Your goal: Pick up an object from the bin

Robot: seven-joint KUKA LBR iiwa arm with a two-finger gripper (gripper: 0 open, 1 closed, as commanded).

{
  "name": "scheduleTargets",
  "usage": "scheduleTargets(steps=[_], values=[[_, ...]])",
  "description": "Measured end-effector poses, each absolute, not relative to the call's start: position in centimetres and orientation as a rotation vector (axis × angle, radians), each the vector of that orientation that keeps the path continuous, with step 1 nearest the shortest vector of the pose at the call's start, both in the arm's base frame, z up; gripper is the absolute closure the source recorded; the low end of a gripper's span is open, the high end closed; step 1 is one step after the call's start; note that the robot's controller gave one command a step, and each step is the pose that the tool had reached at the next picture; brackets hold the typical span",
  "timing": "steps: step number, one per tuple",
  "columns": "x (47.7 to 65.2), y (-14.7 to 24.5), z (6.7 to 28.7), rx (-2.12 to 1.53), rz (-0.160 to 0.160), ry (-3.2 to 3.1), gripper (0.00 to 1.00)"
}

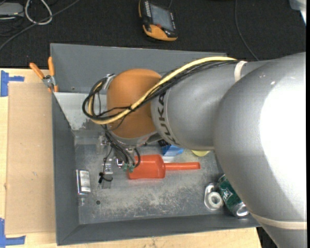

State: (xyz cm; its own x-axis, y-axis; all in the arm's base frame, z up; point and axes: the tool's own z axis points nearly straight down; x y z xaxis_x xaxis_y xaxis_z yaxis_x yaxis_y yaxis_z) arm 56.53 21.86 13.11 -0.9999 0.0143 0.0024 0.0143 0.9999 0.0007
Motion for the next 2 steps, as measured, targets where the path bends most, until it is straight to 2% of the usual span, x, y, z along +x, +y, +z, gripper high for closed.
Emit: scheduleTargets(steps=[1,2], values=[[56.5,21.9,13.1,-0.023,-0.001,-3.139,0.00],[59.0,19.9,23.5,-0.007,-0.004,-3.140,0.00]])
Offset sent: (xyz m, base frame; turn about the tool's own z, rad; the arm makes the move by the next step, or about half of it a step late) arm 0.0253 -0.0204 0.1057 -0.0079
